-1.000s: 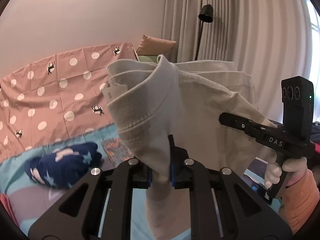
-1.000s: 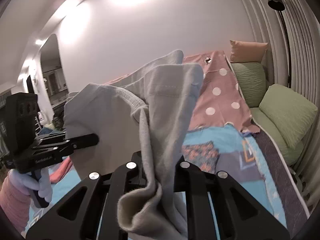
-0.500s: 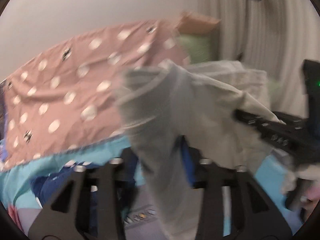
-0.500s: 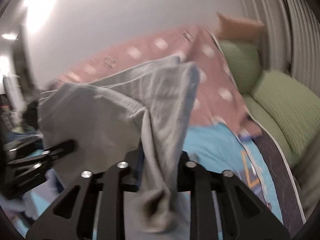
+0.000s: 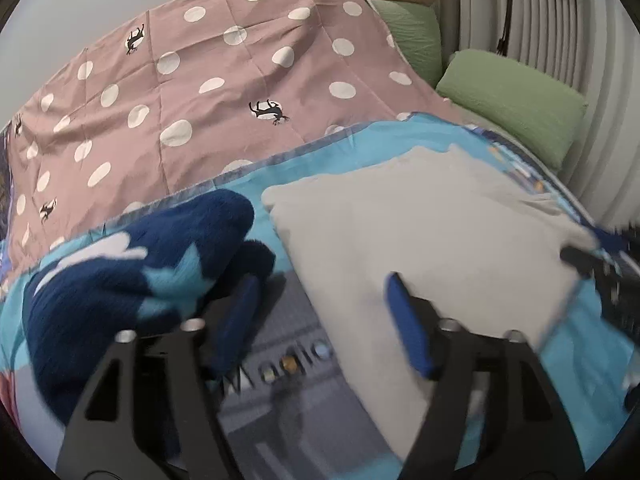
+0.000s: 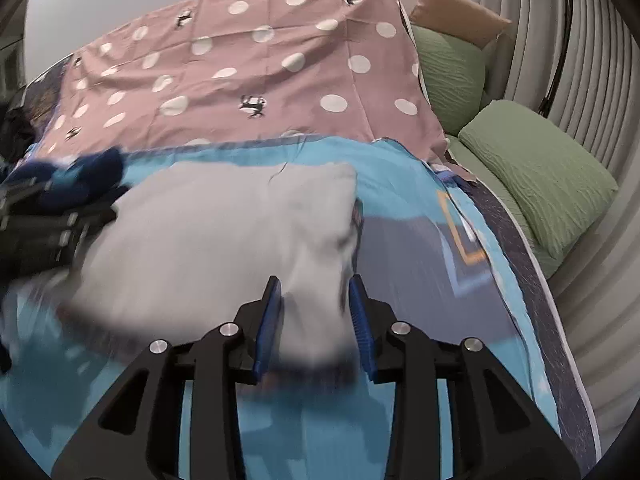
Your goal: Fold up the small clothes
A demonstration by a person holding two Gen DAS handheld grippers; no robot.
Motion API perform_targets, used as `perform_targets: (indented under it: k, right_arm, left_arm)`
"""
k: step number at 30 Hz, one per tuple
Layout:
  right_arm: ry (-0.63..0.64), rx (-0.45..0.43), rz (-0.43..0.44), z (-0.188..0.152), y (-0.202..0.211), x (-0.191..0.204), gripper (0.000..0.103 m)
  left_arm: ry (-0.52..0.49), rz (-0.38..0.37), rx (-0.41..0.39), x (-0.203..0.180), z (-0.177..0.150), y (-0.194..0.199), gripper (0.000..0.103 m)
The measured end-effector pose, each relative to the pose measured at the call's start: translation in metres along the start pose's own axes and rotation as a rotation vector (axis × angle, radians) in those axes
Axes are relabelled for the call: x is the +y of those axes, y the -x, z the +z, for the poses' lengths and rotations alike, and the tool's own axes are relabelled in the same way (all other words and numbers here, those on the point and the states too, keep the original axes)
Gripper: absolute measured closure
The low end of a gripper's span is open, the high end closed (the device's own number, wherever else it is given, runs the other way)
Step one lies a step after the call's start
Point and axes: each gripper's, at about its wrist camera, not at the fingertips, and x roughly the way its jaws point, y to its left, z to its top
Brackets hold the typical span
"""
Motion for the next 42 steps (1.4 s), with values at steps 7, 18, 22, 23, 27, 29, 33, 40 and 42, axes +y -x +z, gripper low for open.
perform_targets:
  k: [7,18,22,23,27,29,33,40,42]
  right_arm:
    - [-0.172,-0.137,-0.059,-0.077,0.123,0.013,0.013]
    - [-0.252,-0.206,0.062,-0.127,0.265,0.036,0.012]
    - [-0.251,-0.227,0.087,-0.138,0.305,0.046,0.011]
    - [-0.255,-0.229,0.09,-0.14,0.311,0.046,0.011]
    - [-0.286,-0.217,0.095,-0.152,0.331,0.049,0.01]
    - [-0.297,-0.206,0.101,-0.158,0.338,0.052,0.009]
    - [-0.288,-0.199,0.087,-0.167,0.348,0.06,0.009]
    - [-0.253,-0.219,0.061,-0.172,0.37,0.074,0.008]
    - [-0.24,-0.228,0.05,-0.173,0.374,0.079,0.008]
  left_arm:
    - [-0.004,-0.058,-0.126,-0.033,-0.057,0.104,0.012]
    - [0.035,0.015,-0.19,-0.076,-0.146,0.276,0.002]
    - [0.009,0.033,-0.201,-0.091,-0.165,0.321,0.002]
    - [0.011,0.026,-0.206,-0.092,-0.169,0.33,0.002]
    - [0.04,0.04,-0.229,-0.094,-0.183,0.365,0.002]
    - [0.048,0.07,-0.224,-0.095,-0.189,0.376,0.002]
    - [0.045,0.063,-0.211,-0.097,-0.203,0.387,0.002]
    - [0.058,0.035,-0.214,-0.097,-0.216,0.401,0.002]
    - [0.065,0.028,-0.213,-0.095,-0.22,0.405,0.002]
